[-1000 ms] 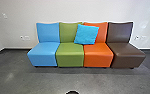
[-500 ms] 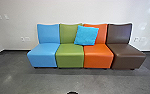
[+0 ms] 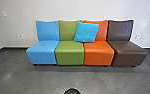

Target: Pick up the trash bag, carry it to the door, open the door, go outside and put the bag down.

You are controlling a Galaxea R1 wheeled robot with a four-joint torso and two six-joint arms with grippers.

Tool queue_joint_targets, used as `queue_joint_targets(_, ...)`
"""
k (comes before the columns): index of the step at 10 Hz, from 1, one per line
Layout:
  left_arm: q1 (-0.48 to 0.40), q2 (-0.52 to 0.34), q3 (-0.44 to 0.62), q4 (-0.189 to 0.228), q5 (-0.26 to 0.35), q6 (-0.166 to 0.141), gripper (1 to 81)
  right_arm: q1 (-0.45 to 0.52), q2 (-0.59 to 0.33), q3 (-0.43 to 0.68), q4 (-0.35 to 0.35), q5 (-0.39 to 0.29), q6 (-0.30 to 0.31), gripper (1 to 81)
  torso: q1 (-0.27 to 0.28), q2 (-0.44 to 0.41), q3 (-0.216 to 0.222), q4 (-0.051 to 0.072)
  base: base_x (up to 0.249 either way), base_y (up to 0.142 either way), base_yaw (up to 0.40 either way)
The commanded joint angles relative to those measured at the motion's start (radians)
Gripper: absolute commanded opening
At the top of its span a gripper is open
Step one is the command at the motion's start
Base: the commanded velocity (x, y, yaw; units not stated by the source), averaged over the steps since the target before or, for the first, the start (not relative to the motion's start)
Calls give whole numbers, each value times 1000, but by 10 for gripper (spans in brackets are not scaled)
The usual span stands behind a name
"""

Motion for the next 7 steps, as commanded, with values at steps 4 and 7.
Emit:
queue_joint_targets(4,-200,35,-36,-22,90,-9,811,81,-62,40,17,-60,7,811,124,-191,-72,0,0,0,0)
queue_joint_targets(7,-203,72,-79,-10,90,-9,811,81,-67,41,17,-60,7,811,185,-290,-86,0,0,0,0)
